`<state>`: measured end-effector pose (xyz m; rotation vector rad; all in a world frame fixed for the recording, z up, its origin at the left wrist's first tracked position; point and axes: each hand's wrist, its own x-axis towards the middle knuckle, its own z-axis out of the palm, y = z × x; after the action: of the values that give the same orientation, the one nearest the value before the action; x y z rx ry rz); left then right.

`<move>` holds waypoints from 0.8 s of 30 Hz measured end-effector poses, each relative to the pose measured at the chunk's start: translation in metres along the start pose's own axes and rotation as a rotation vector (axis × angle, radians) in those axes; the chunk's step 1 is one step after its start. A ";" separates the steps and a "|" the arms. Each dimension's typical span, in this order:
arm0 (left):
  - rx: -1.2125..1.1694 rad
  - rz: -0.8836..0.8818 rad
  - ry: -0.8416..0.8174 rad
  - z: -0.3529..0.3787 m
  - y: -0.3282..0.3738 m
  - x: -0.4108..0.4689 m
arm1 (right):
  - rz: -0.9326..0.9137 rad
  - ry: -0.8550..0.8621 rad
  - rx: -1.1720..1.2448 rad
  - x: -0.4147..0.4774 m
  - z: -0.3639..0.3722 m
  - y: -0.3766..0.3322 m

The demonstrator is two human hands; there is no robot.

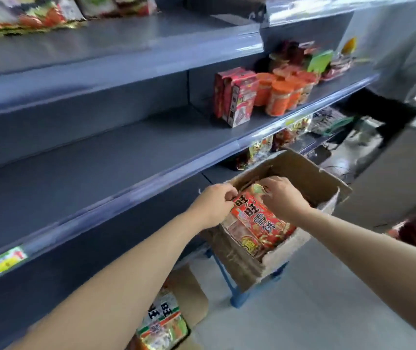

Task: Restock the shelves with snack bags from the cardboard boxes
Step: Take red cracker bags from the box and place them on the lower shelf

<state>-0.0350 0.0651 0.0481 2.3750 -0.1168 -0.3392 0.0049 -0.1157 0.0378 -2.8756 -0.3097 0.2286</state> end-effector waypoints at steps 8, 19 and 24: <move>-0.080 -0.182 -0.129 0.075 -0.001 0.056 | 0.158 -0.175 -0.036 0.017 0.014 0.063; -0.569 -0.652 -0.188 0.116 -0.027 0.091 | 0.225 -0.348 -0.011 0.048 0.052 0.074; -0.726 -0.866 -0.202 0.131 -0.030 0.108 | 0.276 -0.496 -0.009 0.074 0.063 0.092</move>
<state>0.0328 -0.0182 -0.0876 1.5448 0.8243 -0.8533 0.0819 -0.1725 -0.0558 -2.8231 0.0074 0.9951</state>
